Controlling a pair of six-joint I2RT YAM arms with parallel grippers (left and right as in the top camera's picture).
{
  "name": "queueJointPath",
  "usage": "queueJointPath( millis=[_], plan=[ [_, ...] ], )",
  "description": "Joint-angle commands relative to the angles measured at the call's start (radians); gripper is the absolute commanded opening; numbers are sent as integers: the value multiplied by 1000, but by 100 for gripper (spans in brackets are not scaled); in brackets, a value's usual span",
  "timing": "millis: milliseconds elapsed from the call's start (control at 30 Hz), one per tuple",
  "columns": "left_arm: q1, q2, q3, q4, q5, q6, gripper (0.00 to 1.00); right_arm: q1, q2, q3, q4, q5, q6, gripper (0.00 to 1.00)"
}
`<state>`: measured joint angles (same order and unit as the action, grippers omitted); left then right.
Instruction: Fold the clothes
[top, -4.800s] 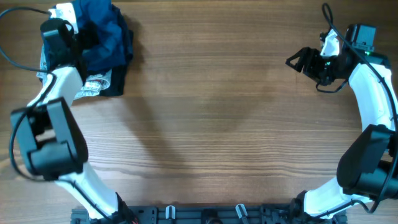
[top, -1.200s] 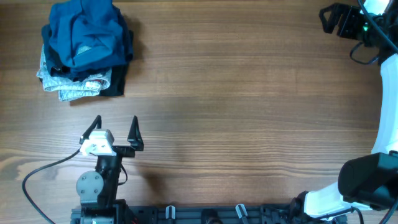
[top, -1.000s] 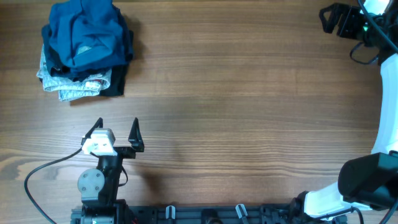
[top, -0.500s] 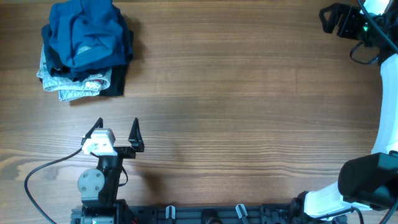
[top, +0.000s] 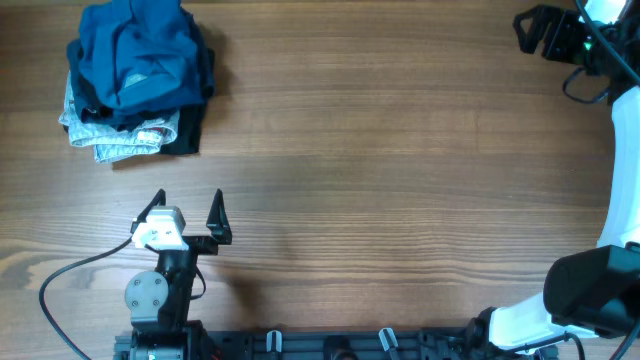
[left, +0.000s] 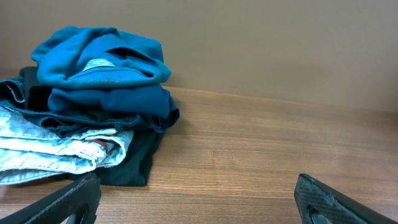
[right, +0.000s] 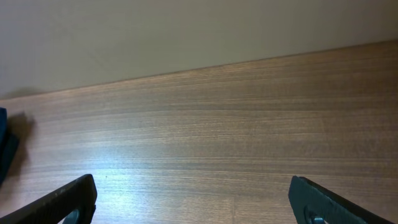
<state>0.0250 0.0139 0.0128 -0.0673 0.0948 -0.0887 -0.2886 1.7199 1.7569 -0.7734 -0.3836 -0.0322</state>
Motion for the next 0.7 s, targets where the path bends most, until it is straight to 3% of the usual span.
queueJointPath(
  millis=[0,200,367,500,567,667],
  plan=[
    [-6,-11,-7,-1,1,-10,100,10,-25,21,1,6,-19,100],
    [-6,-11,-7,-1,1,-10,100,22,-187,21,-2,7,-20,100],
    [-6,-11,-7,-1,1,-10,100,114,-394,20,-13,16,-21,100],
    [-6,-11,-7,-1,1,-10,100,225,-515,-21,-39,137,-180,99],
    [-6,-11,-7,-1,1,-10,100,271,-574,-95,13,144,-279,100],
    [-6,-11,-7,-1,1,-10,100,299,-672,-288,229,139,-333,100]
  ],
)
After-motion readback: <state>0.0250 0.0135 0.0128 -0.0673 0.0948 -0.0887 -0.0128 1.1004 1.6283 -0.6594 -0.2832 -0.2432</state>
